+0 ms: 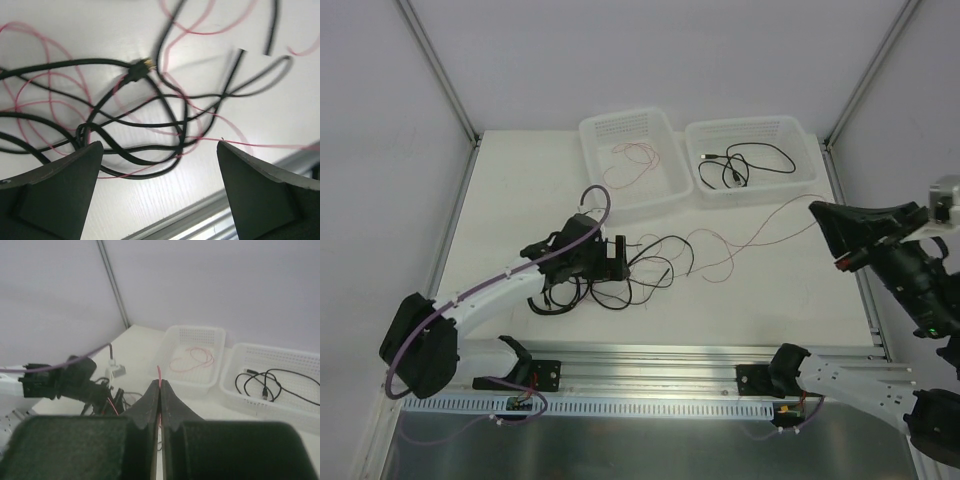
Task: Untangle the cables
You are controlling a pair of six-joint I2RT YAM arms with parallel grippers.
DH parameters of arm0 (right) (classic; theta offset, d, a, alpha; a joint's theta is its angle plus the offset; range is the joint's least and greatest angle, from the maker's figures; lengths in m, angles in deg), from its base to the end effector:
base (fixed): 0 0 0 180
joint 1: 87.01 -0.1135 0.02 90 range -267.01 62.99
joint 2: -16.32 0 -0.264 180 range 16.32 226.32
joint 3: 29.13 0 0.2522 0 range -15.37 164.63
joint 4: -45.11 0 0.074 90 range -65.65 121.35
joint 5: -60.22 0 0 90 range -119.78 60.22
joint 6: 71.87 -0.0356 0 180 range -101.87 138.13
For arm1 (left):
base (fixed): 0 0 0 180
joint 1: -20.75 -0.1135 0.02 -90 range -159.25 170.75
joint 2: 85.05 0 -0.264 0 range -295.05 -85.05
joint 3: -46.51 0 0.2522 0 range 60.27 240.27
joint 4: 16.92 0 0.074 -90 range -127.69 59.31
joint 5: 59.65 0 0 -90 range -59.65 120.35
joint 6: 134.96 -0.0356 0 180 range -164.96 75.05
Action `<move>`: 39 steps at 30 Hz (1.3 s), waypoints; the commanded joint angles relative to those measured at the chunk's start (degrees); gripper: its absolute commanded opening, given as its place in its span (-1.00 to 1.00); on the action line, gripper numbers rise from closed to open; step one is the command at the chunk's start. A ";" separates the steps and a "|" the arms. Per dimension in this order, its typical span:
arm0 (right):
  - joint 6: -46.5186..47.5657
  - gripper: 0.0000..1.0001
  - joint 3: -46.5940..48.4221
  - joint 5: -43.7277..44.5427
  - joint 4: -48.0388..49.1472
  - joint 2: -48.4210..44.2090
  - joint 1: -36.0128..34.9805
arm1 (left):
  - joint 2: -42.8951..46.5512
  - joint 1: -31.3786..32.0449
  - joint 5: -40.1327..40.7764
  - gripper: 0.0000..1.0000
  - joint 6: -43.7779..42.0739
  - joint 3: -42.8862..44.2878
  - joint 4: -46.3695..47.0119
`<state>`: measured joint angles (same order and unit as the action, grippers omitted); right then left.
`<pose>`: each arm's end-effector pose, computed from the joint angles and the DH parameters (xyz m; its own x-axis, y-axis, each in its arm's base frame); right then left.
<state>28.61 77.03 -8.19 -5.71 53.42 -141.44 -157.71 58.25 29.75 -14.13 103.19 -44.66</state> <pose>0.0114 -0.0066 0.5418 0.2796 0.1003 -0.9549 -0.5107 0.8577 -0.0595 0.2084 -0.1604 0.2203 -0.7859 -0.0429 -0.6169 0.2469 0.8929 -0.3766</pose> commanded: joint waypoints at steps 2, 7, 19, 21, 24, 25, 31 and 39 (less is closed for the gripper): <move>-3.36 -0.99 -1.69 -5.75 -3.55 4.64 -0.23 | 9.54 1.61 -10.99 0.98 -13.40 1.91 4.55; -4.33 -0.99 -1.70 -9.19 -3.55 6.49 -0.15 | 13.08 5.21 -16.80 0.98 -19.21 1.82 11.33; -4.24 -0.99 -0.11 -7.78 -4.87 5.18 -0.23 | -2.65 18.39 -22.08 0.98 -27.49 10.51 16.17; -4.68 -0.99 -0.29 -7.96 -4.86 5.00 -0.23 | -5.02 19.19 -19.45 0.97 -27.84 11.22 16.52; -5.12 -0.99 -0.29 -8.75 -4.95 4.74 -0.23 | -7.31 20.07 -13.13 0.89 -27.58 12.28 17.75; -5.29 -0.99 -0.29 -9.19 -4.95 4.65 -0.23 | -7.67 20.33 -11.20 0.87 -27.66 12.28 18.19; -6.35 -0.99 -1.69 -9.54 -4.78 3.42 -0.15 | -8.81 20.86 -7.30 0.51 -28.02 11.40 24.08; -6.17 -0.99 -4.24 -6.12 -4.78 2.10 -0.23 | -7.15 21.48 -8.63 -1.00 -24.24 9.29 25.84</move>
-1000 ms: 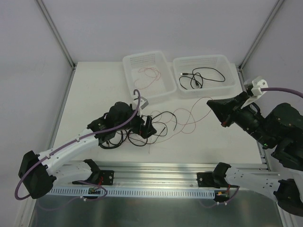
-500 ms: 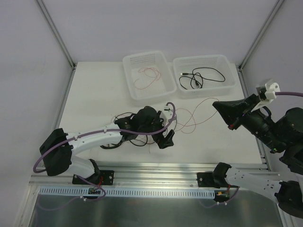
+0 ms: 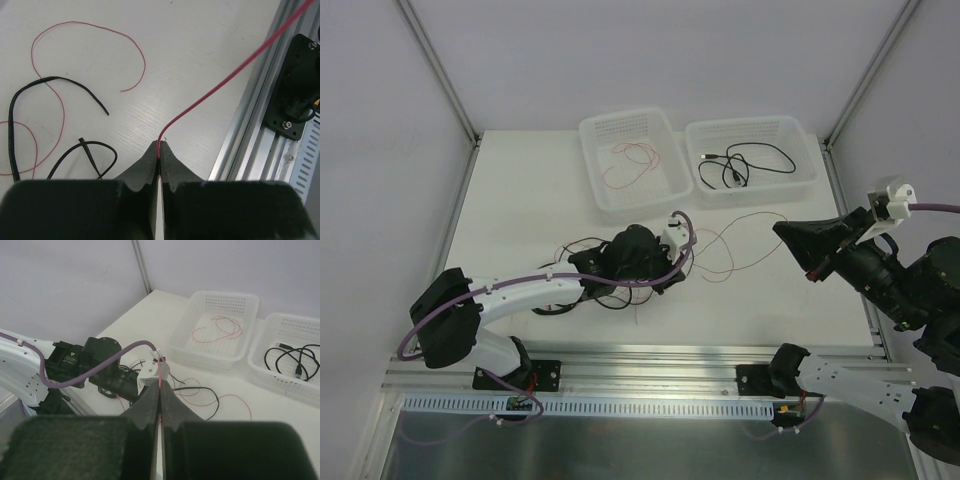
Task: Untangle the cables
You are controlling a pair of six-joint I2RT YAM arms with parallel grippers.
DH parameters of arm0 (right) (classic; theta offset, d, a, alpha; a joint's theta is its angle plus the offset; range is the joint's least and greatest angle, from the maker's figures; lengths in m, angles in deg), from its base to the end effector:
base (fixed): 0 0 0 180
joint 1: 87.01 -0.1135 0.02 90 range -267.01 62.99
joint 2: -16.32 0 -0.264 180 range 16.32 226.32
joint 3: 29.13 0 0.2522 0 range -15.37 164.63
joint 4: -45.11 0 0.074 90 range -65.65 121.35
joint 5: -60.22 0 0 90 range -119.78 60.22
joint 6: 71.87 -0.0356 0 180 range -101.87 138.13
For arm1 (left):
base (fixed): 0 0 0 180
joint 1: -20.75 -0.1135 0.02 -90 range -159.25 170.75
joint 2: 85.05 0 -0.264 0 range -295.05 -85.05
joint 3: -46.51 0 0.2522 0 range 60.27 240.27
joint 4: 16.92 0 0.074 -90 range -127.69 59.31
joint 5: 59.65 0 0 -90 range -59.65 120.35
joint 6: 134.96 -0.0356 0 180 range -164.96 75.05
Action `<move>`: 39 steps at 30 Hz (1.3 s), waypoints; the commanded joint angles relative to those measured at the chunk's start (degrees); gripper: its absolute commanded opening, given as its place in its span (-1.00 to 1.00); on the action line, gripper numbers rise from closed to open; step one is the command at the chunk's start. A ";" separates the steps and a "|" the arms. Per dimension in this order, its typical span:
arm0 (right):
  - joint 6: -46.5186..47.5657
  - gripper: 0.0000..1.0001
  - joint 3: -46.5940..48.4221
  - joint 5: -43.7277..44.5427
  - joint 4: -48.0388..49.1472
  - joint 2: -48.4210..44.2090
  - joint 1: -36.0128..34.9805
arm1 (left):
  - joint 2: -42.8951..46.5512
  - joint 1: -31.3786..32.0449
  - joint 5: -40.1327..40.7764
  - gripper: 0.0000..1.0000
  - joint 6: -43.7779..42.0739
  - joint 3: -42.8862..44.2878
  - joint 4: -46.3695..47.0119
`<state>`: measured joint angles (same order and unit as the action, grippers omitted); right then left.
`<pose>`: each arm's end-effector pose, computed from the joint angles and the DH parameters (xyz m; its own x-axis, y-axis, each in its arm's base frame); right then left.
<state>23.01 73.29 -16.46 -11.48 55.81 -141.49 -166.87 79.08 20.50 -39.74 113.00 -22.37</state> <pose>0.0293 0.0270 0.5180 0.1200 0.0256 -0.9924 -0.6511 0.7566 -0.0592 0.1668 -0.2821 0.2694 -0.2694 0.2660 -0.9256 0.9017 0.4071 -0.1455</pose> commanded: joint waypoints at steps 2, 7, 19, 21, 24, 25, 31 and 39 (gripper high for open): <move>-0.49 -0.99 -1.64 3.02 0.20 -0.37 -0.19 | 4.63 0.65 3.16 -1.00 1.90 -0.44 3.02; -2.16 -0.92 -9.18 6.36 -1.46 -1.60 -0.19 | 10.18 0.30 13.78 -1.00 0.33 5.97 -4.17; -12.18 0.21 -27.49 1.45 -2.52 -4.24 -0.19 | 9.05 -5.15 20.04 -1.00 -4.68 38.12 -24.92; -12.18 0.32 -28.28 1.70 -2.87 -4.77 -0.10 | 7.47 -5.24 19.95 -1.00 -7.31 45.48 -26.50; -11.48 0.47 -28.28 2.15 -2.88 -5.47 -0.10 | 5.27 -5.76 20.04 -1.00 -9.94 54.54 -28.52; -11.39 0.50 -28.28 2.23 -2.79 -5.73 -0.19 | 4.66 -5.85 20.13 -1.00 -10.48 56.85 -28.97; -10.69 0.52 -28.72 1.80 -2.52 -6.88 -0.10 | 0.09 -6.91 20.74 -1.00 -14.79 70.04 -30.20; -11.65 0.53 -30.74 1.09 -2.52 -7.32 -0.19 | -4.22 -16.92 17.85 -1.00 -12.07 72.33 -29.76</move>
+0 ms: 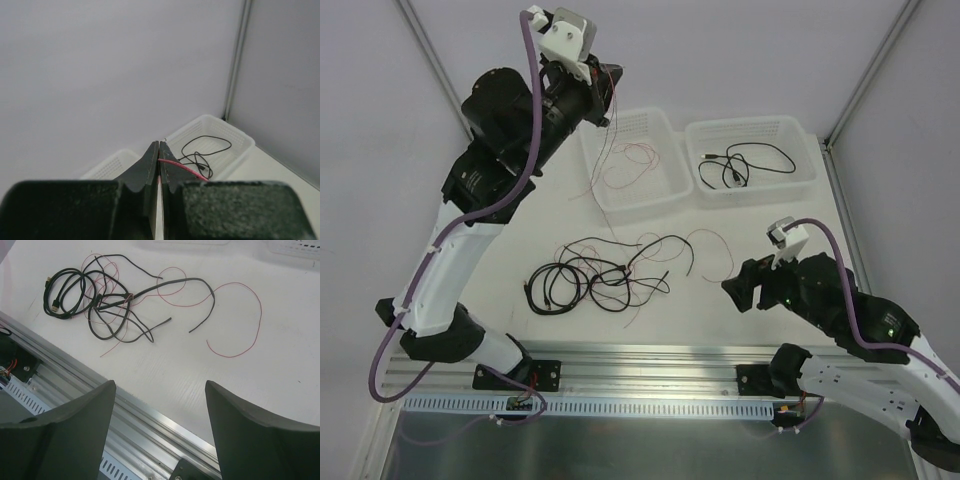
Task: Untangle the cables
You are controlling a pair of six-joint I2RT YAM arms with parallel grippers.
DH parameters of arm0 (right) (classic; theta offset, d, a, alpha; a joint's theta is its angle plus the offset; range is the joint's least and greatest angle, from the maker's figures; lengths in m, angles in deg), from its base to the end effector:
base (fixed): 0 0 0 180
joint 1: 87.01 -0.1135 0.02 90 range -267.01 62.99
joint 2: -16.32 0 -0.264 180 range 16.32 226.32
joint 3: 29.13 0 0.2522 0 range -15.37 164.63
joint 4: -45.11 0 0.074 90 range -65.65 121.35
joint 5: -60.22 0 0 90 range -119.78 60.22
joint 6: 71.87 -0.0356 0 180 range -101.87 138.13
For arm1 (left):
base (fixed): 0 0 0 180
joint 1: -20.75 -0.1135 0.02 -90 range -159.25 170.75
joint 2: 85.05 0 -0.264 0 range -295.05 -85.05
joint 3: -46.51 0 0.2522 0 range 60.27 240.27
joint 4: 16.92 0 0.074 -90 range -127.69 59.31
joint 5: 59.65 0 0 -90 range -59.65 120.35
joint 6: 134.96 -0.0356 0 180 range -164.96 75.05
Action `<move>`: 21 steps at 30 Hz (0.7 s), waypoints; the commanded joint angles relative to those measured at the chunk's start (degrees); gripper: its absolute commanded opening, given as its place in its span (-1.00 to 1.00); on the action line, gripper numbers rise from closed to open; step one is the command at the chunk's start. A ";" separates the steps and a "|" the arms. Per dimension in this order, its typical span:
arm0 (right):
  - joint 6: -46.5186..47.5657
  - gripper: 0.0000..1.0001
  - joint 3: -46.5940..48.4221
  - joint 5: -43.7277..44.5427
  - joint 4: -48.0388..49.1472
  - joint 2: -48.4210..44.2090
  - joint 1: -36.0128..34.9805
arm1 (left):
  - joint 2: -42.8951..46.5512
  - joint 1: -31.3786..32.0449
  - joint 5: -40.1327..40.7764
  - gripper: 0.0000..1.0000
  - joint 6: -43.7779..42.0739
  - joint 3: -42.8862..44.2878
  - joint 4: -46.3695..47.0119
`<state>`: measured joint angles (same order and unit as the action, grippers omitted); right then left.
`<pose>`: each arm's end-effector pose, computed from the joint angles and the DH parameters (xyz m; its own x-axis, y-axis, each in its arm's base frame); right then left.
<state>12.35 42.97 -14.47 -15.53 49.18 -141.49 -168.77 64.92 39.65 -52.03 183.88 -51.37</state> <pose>0.0625 0.0714 0.3767 -0.2756 -0.2189 -0.9360 -0.6176 0.7865 -0.0021 0.1788 -0.1657 0.6149 0.3053 -0.1272 -0.9437 0.5447 0.8362 0.0635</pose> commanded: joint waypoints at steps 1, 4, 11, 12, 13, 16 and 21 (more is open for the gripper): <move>-1.16 0.53 -0.60 -0.81 1.43 -0.87 -0.19 | -3.45 -3.37 -1.30 -1.00 0.22 1.72 -0.67; -1.34 0.53 -1.13 -0.02 1.08 -1.13 -0.19 | -5.30 -5.66 -2.52 -1.00 0.22 2.34 0.29; -1.52 0.54 -1.39 1.83 -0.06 -1.31 -0.19 | -12.15 -7.86 -3.85 -1.00 -3.38 5.41 5.21; -1.34 0.55 -1.48 2.35 -0.50 -1.05 -0.10 | -12.95 -8.12 -4.02 -1.00 -3.74 6.54 5.65; -1.16 0.60 -1.39 2.88 -0.76 -0.78 -0.19 | -13.74 -8.82 -4.29 -1.00 -4.09 7.25 6.18; -0.64 0.76 -1.31 4.37 -1.38 0.27 -0.19 | -17.86 -10.14 -5.08 -1.00 -4.97 9.71 8.03; -0.02 0.97 -1.83 5.08 -0.50 2.99 -0.10 | -22.44 -14.27 -8.15 -0.99 -4.00 12.09 11.01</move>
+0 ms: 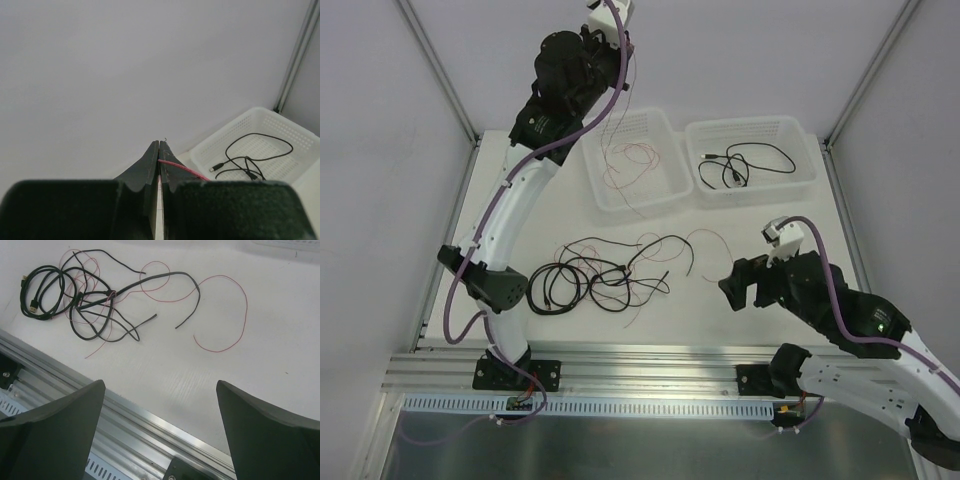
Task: Untangle the cables
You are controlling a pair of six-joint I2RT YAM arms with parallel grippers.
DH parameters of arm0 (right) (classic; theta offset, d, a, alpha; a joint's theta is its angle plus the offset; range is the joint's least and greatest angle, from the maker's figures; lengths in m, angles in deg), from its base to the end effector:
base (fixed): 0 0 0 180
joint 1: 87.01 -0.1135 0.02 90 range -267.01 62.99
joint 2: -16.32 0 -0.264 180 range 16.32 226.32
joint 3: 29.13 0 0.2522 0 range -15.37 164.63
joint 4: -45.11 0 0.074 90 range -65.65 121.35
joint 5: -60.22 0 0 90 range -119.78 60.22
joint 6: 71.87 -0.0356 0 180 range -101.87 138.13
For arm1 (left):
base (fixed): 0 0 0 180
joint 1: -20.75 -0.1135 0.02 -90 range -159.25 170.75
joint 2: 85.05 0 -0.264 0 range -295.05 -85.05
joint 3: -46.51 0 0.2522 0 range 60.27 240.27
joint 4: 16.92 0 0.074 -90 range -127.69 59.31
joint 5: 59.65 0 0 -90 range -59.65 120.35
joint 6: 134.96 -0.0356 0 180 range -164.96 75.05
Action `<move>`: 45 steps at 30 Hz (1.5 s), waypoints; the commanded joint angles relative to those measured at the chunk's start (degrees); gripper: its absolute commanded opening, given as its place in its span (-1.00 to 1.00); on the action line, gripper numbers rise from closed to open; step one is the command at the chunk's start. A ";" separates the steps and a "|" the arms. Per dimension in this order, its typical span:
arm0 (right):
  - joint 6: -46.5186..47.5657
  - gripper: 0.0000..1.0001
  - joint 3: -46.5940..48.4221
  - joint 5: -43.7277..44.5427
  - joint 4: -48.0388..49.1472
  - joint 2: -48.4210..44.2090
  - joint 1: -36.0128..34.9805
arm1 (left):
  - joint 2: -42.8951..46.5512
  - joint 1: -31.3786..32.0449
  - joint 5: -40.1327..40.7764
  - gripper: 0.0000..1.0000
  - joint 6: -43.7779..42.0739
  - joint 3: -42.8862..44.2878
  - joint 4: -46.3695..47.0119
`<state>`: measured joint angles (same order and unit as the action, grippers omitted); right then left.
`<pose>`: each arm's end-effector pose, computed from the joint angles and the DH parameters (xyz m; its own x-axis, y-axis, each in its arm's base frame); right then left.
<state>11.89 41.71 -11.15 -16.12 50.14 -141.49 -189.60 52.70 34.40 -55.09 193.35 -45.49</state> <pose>0.0675 0.0750 0.3681 -0.3023 -0.2462 -0.9209 -0.5725 0.8193 -0.0311 0.3231 -0.1986 0.5647 0.2807 0.0317 -0.9593 0.4269 0.8910 0.1544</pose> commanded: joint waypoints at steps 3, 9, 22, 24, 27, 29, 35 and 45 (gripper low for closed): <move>1.05 0.93 -1.18 1.15 0.96 4.58 -0.19 | -4.16 -4.25 -3.96 -0.99 -0.24 2.63 7.68; 2.28 0.94 -2.23 -0.79 3.51 8.89 -0.10 | -9.35 -7.85 -9.06 -0.99 2.48 2.63 10.85; 2.55 0.94 -3.64 -2.55 6.59 13.46 -0.10 | -19.72 -11.73 -9.42 -0.67 7.31 -9.22 12.88; 2.55 0.94 -3.29 -2.72 6.51 13.46 -0.10 | -19.11 -11.64 -8.80 -0.37 9.68 -14.93 12.44; 2.11 0.94 -3.20 -2.99 6.33 13.11 -0.19 | -15.60 -11.64 -9.68 0.06 13.99 -22.23 12.26; 1.50 0.94 -3.12 -2.90 6.24 12.50 -0.19 | -11.57 -11.64 -10.73 0.22 16.36 -26.61 12.00; 0.00 0.95 -3.20 -2.55 5.54 11.70 -0.19 | 3.55 -11.55 -8.99 0.86 23.83 -37.77 6.73; -0.88 0.98 -3.47 -11.51 9.40 16.80 -0.10 | 28.95 -11.55 -7.84 0.98 34.73 -66.08 -8.02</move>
<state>12.30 38.28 -18.25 -10.41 65.29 -141.49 -162.30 41.27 25.03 -25.34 135.01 -44.82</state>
